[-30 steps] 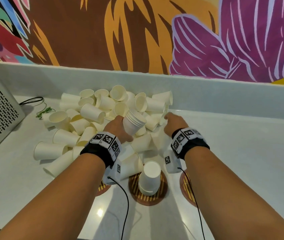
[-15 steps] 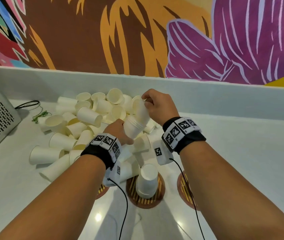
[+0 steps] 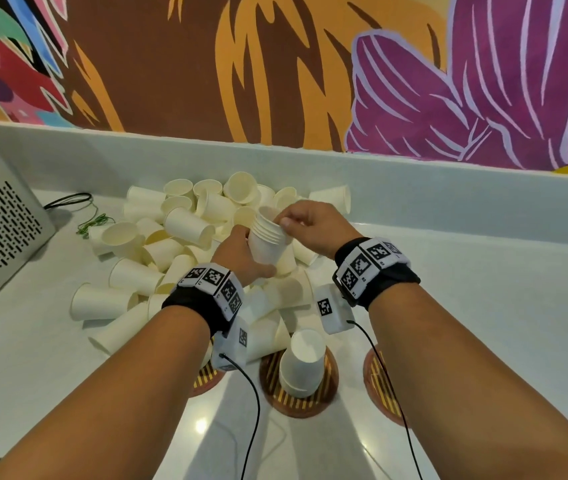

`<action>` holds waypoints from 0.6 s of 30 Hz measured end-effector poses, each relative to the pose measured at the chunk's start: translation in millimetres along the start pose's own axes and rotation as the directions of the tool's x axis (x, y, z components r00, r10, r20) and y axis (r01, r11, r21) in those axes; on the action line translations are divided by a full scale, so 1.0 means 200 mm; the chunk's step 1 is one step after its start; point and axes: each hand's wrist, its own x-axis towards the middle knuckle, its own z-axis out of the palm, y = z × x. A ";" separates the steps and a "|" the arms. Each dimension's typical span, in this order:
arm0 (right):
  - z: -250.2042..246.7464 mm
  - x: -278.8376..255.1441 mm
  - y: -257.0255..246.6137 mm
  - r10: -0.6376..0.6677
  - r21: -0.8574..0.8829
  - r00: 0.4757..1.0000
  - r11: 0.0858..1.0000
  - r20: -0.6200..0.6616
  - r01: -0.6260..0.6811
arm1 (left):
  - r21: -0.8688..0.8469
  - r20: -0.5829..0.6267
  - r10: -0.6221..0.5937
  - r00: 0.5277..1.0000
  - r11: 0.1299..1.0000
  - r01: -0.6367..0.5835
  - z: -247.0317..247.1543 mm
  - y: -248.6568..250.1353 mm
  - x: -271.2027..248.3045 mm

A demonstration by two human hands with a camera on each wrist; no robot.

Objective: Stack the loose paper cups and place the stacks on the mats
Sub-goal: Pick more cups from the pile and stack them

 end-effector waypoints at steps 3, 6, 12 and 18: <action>0.01 0.02 0.01 -0.033 -0.023 0.999 0.999 -0.032 0.033 | -0.018 -0.024 0.007 1.000 1.000 -0.008 -0.01 0.00 0.01; -0.01 0.05 0.06 0.036 -0.107 0.977 0.992 -0.212 -0.060 | 0.016 -0.023 -0.032 0.999 0.999 0.033 -0.04 -0.01 0.03; 0.05 0.01 0.21 0.449 -0.578 0.835 0.790 0.318 -0.204 | 0.065 0.006 -0.072 0.997 0.995 0.071 -0.05 -0.01 0.05; 0.14 0.00 0.32 0.546 -0.455 0.753 0.811 0.367 -0.367 | 0.087 0.012 -0.096 0.995 0.992 0.095 -0.04 -0.02 0.06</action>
